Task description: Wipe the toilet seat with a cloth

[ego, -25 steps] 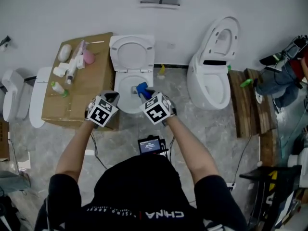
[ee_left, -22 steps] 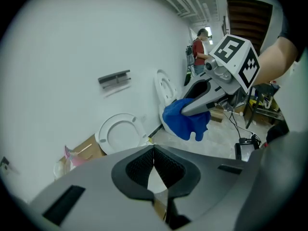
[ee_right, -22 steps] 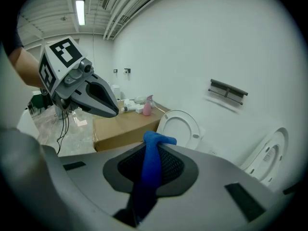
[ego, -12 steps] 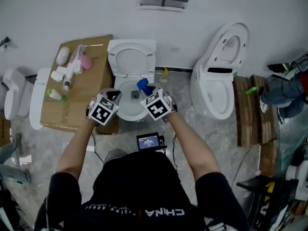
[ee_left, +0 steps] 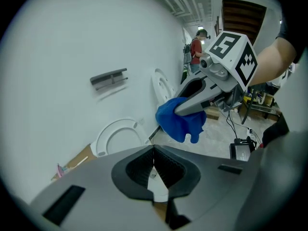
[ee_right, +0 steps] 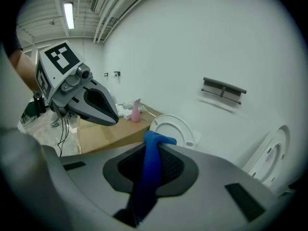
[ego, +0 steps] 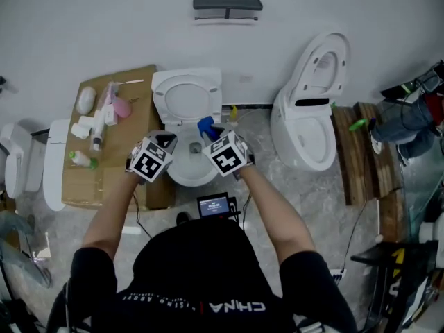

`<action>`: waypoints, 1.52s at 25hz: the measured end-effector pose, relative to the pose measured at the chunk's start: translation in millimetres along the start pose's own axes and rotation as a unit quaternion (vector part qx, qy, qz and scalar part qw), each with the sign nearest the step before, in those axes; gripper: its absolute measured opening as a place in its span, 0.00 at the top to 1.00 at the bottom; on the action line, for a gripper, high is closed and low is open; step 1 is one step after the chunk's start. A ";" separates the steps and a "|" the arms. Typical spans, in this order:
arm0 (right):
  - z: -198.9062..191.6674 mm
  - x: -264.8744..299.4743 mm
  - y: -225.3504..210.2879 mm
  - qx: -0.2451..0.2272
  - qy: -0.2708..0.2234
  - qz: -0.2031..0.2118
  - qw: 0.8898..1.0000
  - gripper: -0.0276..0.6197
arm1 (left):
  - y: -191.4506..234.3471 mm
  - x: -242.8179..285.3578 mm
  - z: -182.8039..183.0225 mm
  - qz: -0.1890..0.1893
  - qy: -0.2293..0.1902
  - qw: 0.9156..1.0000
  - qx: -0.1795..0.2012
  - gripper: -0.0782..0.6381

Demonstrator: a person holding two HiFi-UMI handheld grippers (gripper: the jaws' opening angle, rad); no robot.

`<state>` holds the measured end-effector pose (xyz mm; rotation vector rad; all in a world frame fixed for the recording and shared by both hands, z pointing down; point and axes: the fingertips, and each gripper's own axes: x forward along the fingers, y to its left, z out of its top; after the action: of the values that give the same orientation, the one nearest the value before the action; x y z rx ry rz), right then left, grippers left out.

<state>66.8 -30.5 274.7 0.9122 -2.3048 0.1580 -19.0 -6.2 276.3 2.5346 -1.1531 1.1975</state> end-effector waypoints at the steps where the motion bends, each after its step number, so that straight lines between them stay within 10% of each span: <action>1: 5.4 1.0 -0.3 0.002 -0.003 -0.004 1.000 0.87 | 4.8 -0.3 1.4 0.000 -0.004 1.000 0.000 0.87; 38: -21.1 82.3 -62.0 -0.004 -0.009 -0.021 1.000 0.87 | 43.8 80.2 -16.3 0.040 0.004 0.994 -0.105 0.87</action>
<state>72.8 -117.2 334.1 0.9602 -2.3003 0.1232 -26.6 -78.1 334.5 2.3473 -1.3139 1.0418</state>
